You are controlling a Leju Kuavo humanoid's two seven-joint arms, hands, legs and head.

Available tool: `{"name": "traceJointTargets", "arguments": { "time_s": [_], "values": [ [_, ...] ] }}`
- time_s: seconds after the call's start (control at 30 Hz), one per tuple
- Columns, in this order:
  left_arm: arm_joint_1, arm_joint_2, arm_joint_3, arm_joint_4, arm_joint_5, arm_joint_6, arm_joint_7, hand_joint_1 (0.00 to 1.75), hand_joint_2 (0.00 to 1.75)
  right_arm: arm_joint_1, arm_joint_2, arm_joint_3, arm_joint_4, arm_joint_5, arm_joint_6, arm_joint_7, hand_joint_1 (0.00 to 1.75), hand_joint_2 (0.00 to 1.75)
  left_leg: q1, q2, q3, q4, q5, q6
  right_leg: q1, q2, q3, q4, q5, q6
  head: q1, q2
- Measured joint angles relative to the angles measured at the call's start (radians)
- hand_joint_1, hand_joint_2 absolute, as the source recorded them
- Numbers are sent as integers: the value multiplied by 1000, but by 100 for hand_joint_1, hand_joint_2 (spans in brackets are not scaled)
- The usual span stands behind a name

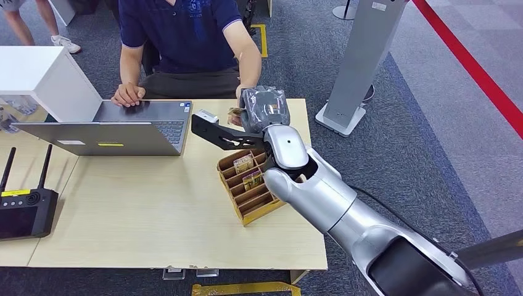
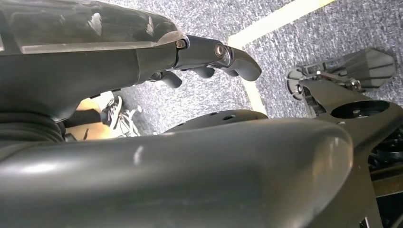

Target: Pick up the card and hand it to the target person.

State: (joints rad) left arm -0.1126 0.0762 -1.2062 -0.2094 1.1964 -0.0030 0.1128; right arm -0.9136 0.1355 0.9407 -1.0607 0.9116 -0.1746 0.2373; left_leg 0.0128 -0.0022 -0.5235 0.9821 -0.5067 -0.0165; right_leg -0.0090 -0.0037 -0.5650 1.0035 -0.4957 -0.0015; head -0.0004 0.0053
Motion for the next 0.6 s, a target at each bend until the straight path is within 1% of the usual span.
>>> {"name": "traceJointTargets", "arguments": {
  "time_s": [0.07,0.2,0.4,0.6],
  "values": [
    [0,0,0,0,0,0,3,0,0,-5,19,0,49,0,-9,-4,175,175,0,0,0,0,0,0,0,0,0,0,0,0,0,0],
    [0,0,0,0,0,-9,6,0,0,-11,48,0,127,0,-20,-10,0,175,0,0,0,0,0,0,0,0,-1,0,0,0,0,0],
    [1,0,-2,0,1,-31,0,0,0,-13,73,0,201,6,-20,-15,0,175,0,0,0,0,0,0,0,0,-1,0,0,0,0,0],
    [1,0,-7,0,6,-24,-11,0,0,-16,78,-1,225,17,-31,-11,0,175,0,0,0,0,0,0,0,0,-1,0,0,0,0,0]
  ]
}}
